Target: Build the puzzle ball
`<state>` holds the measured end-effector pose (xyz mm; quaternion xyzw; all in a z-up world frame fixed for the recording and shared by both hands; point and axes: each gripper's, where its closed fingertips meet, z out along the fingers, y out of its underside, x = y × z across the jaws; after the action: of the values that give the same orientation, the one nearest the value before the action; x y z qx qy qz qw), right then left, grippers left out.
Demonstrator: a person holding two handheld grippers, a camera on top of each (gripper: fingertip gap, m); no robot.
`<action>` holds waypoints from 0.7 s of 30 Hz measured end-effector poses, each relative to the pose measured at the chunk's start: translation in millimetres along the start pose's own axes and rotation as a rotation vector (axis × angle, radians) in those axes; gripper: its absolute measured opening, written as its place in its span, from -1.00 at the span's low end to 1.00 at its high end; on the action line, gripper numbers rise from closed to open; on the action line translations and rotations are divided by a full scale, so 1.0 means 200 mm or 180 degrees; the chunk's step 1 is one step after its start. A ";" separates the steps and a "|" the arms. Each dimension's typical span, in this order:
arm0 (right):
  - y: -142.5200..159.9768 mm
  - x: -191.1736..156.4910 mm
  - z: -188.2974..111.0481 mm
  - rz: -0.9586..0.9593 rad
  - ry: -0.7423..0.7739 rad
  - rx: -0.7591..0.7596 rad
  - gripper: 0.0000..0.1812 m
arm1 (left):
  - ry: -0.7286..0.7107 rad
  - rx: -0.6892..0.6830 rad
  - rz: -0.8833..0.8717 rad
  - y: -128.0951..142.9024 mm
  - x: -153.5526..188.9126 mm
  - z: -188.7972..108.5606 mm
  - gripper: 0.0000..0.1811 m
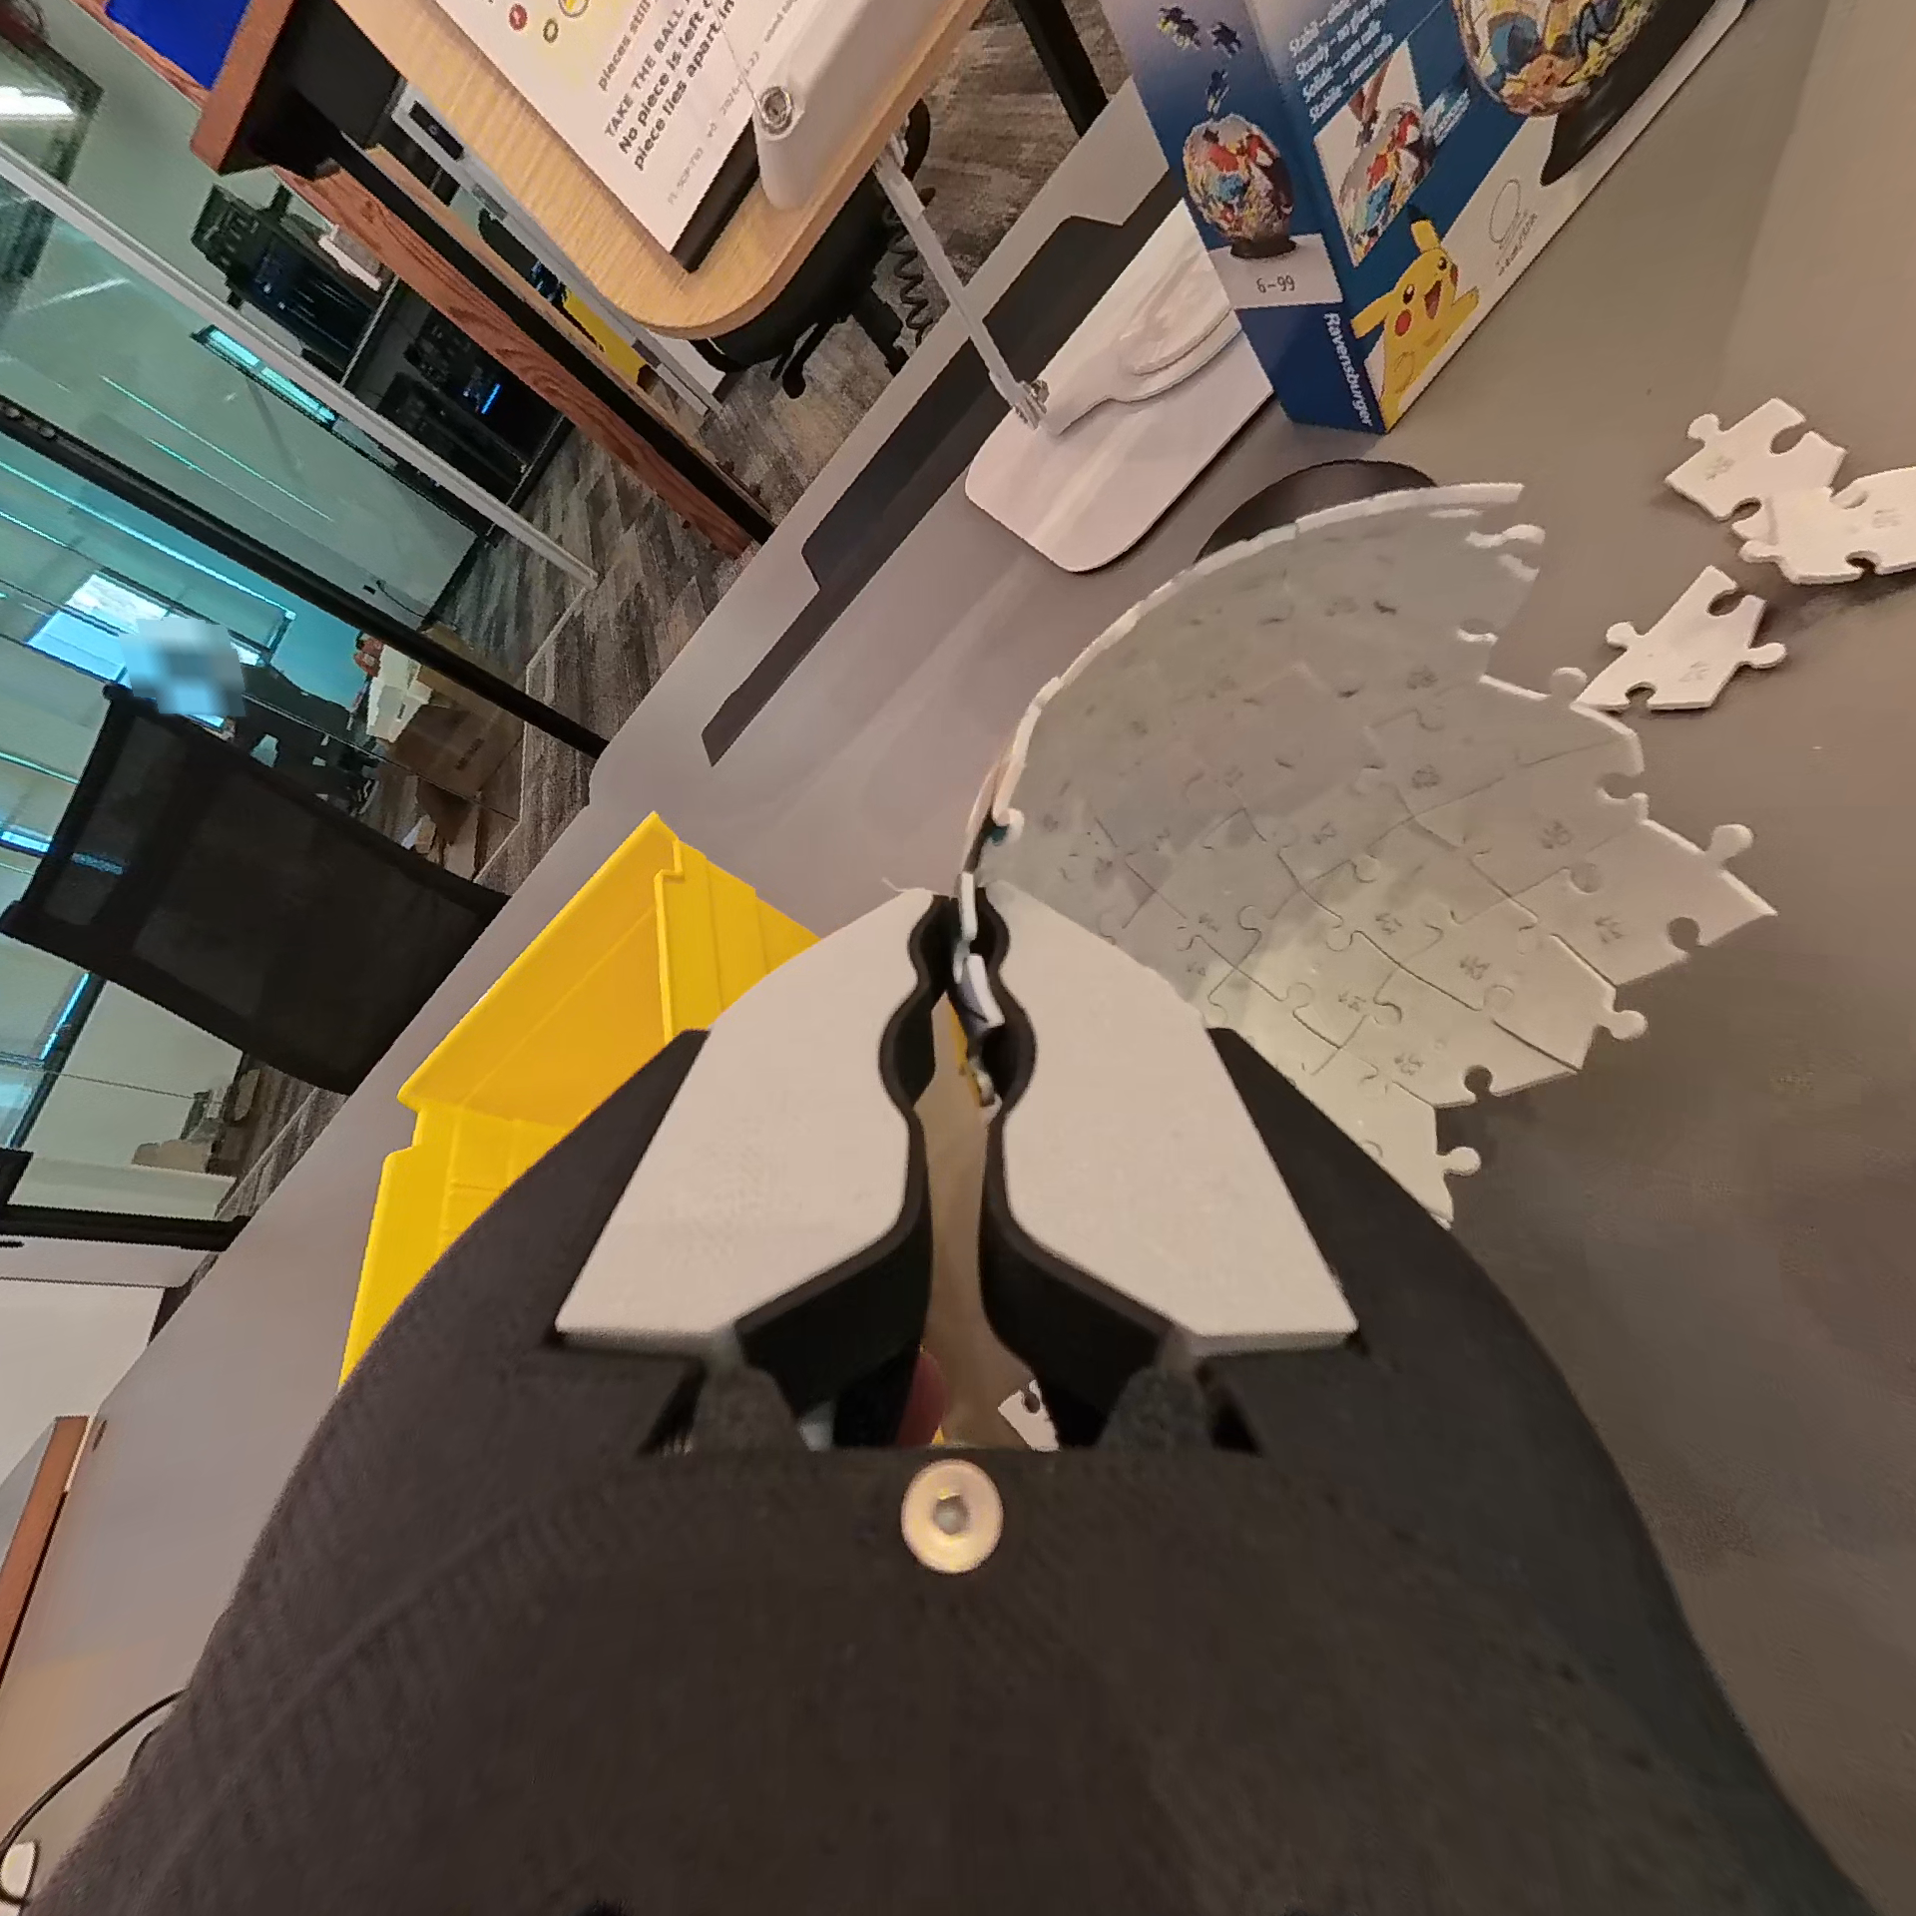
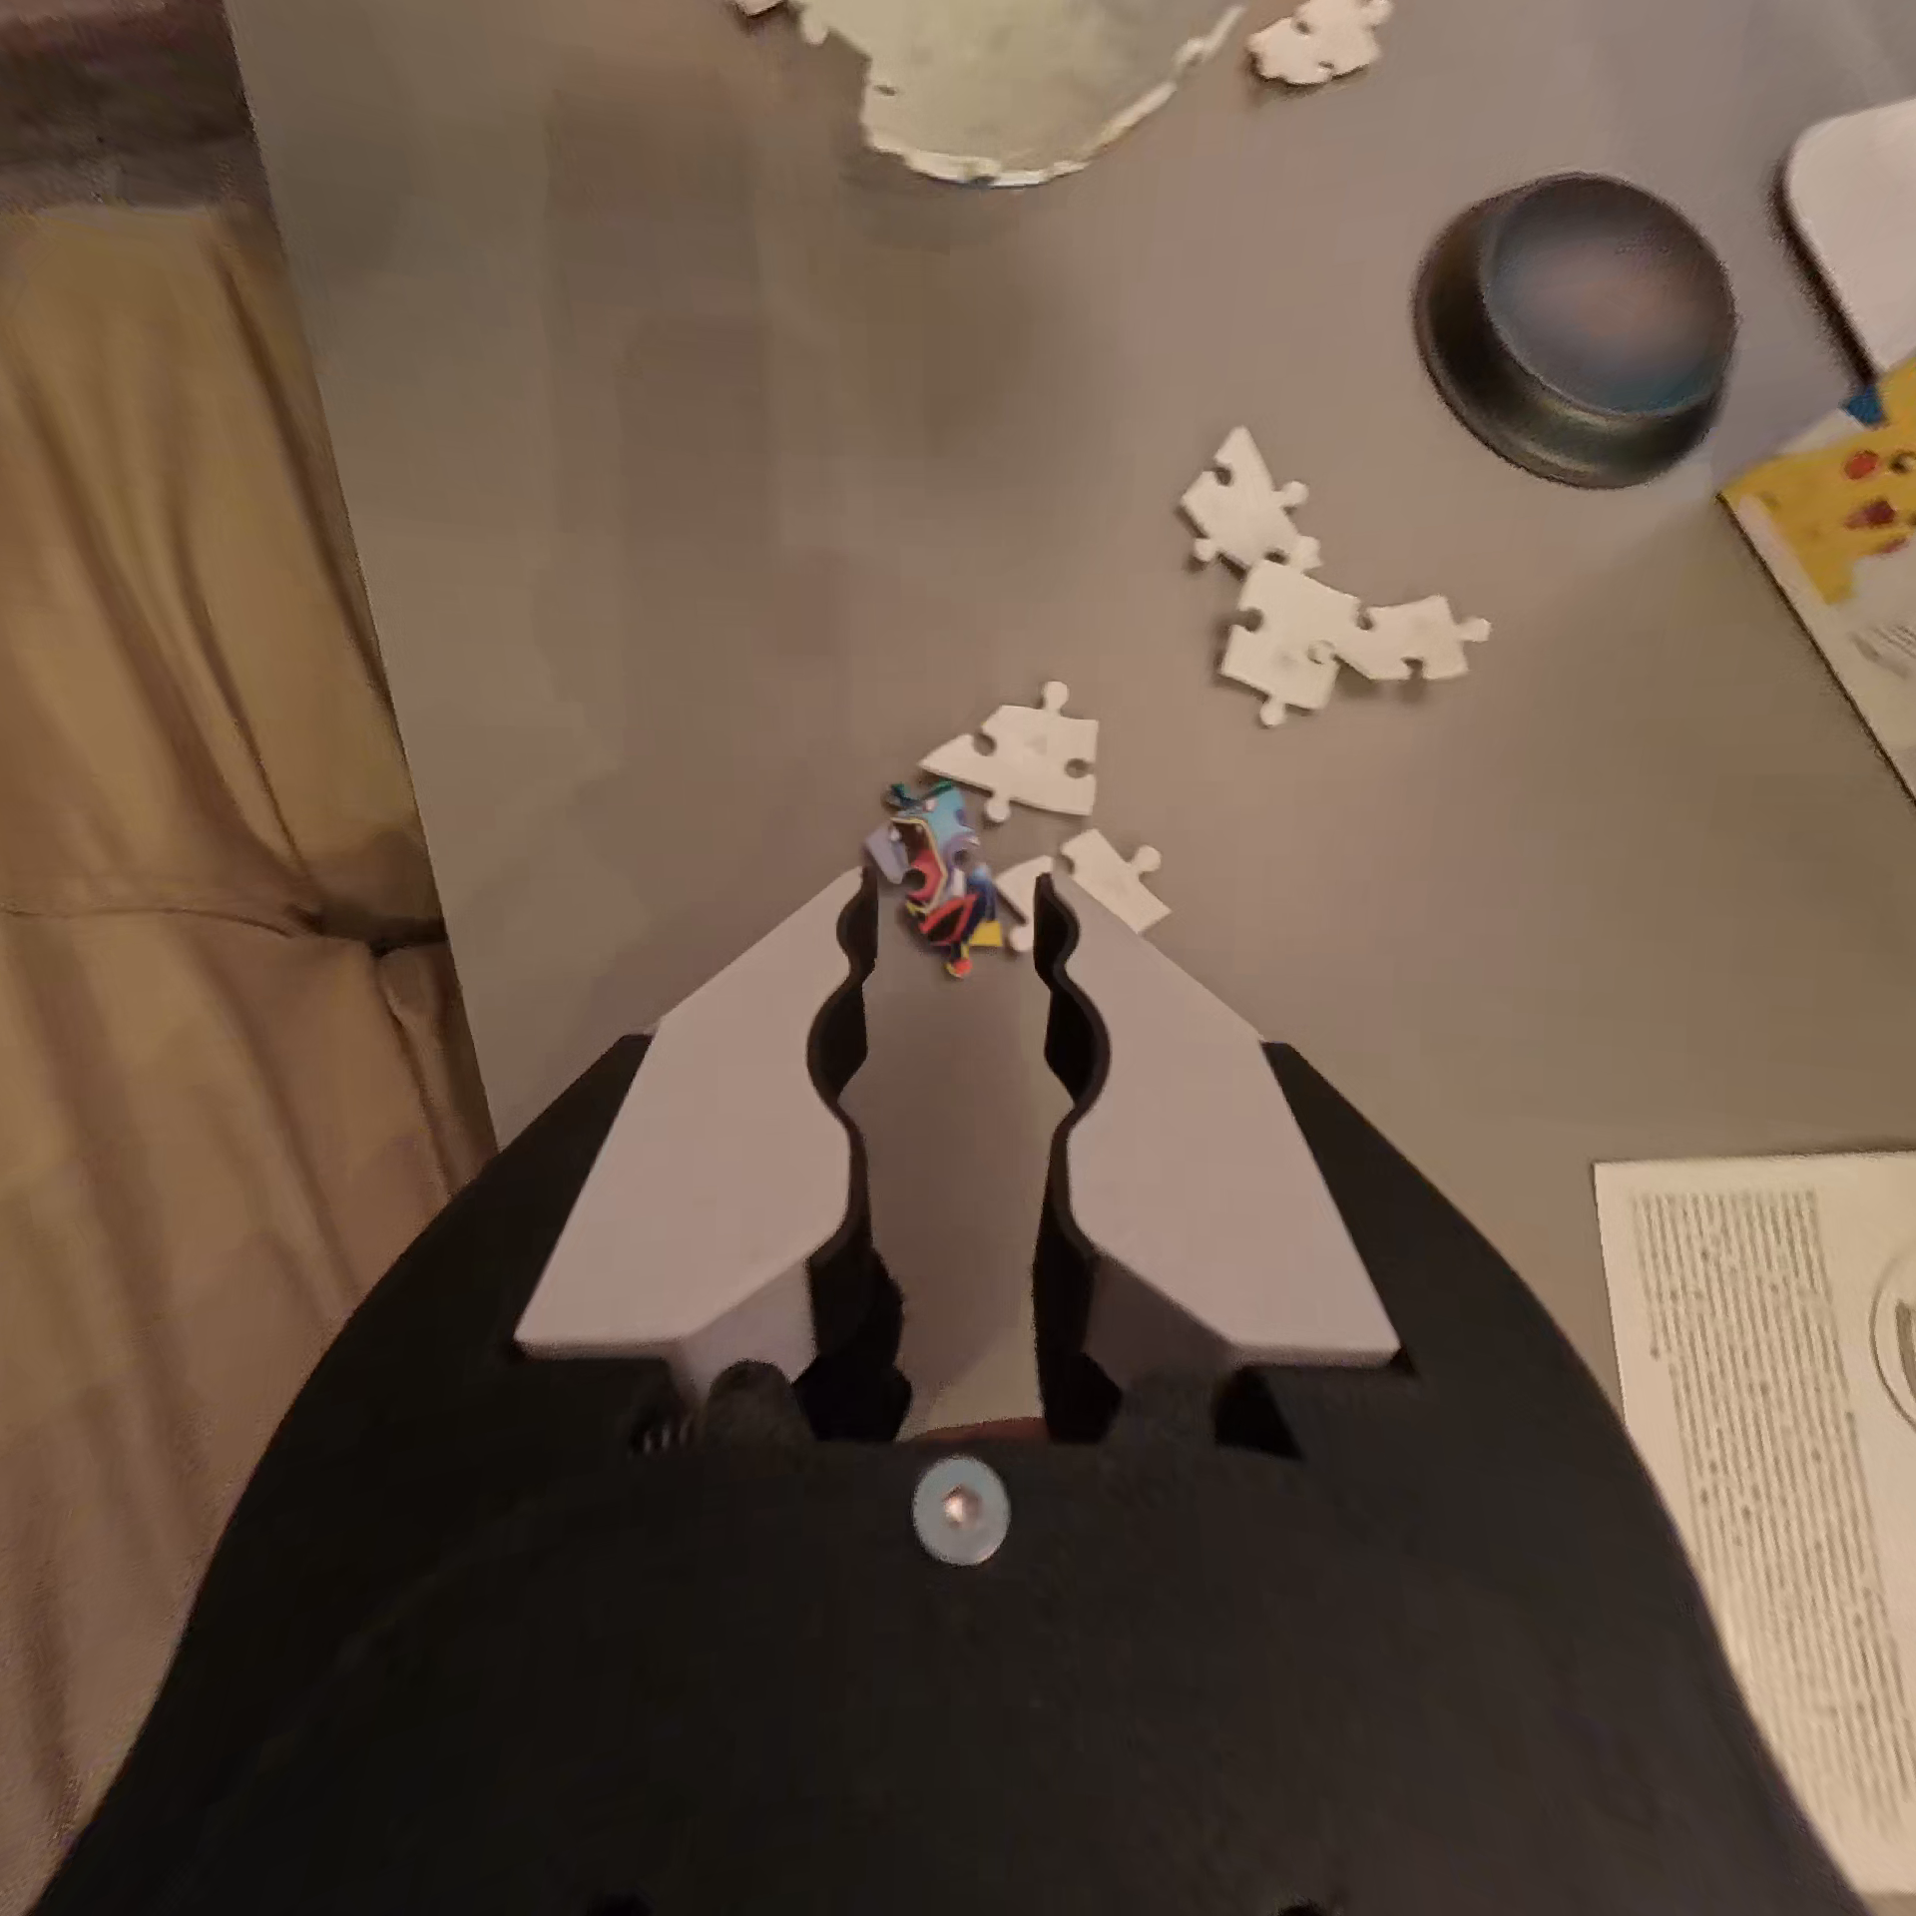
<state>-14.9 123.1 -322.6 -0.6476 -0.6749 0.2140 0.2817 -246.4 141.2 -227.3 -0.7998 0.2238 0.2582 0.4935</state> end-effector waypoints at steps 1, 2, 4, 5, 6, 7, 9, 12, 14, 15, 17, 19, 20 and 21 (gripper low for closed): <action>0.00 -0.01 0.02 -0.0072 -0.0009 -0.0039 -0.68 | 0.0002 0.0004 0.0003 0.00 0.00 0.00 -0.97; 0.01 -0.02 0.04 -0.0133 -0.0003 -0.0084 -0.69 | 0.0004 0.0006 0.0005 0.00 0.00 0.00 -0.97; 0.04 -0.03 0.08 -0.0261 0.0013 -0.0177 -0.70 | 0.0007 0.0011 0.0008 -0.01 0.00 0.00 -0.97; 0.05 -0.02 0.10 -0.0321 0.0035 -0.0236 -0.70 | 0.0007 0.0014 0.0009 -0.01 0.00 0.00 -0.97; 0.06 -0.01 0.11 -0.0372 0.0065 -0.0243 -0.74 | 0.0008 0.0016 0.0010 -0.01 0.00 0.00 -0.97; 0.06 0.00 0.11 -0.0408 0.0106 -0.0222 -0.75 | 0.0009 0.0017 0.0009 -0.01 0.00 0.00 -0.97; 0.06 0.03 0.12 -0.0465 0.0206 -0.0215 -0.84 | 0.0011 0.0020 0.0009 -0.01 0.00 0.00 -0.97; 0.06 0.03 0.12 -0.0395 0.0159 -0.0141 -0.85 | 0.0018 0.0026 0.0006 -0.01 0.01 0.00 -0.97; 0.04 0.03 0.11 -0.0215 0.0088 -0.0027 -0.91 | 0.0023 0.0029 0.0012 -0.01 0.01 0.00 -0.97; 0.03 0.04 0.10 -0.0085 0.0044 0.0022 -0.94 | 0.0024 0.0031 0.0014 -0.01 0.01 0.00 -0.97; 0.01 0.06 0.08 0.0111 -0.0018 0.0112 -1.00 | 0.0025 0.0034 0.0015 -0.01 0.01 0.00 -0.97; 0.02 0.07 0.08 0.0304 -0.0090 0.0130 -1.00 | 0.0022 0.0037 0.0013 -0.01 0.01 0.00 -0.97; 0.02 0.08 0.08 0.0411 -0.0122 0.0146 -1.00 | 0.0022 0.0037 0.0014 -0.01 0.01 0.00 -0.97; 0.02 0.08 0.08 0.0535 -0.0155 0.0151 -1.00 | 0.0021 0.0036 0.0017 -0.01 0.01 0.00 -0.97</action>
<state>-22.0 140.9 -335.9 -0.6897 -0.6196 0.2686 0.2615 -243.8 141.5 -226.7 -0.7973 0.2289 0.2556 0.4966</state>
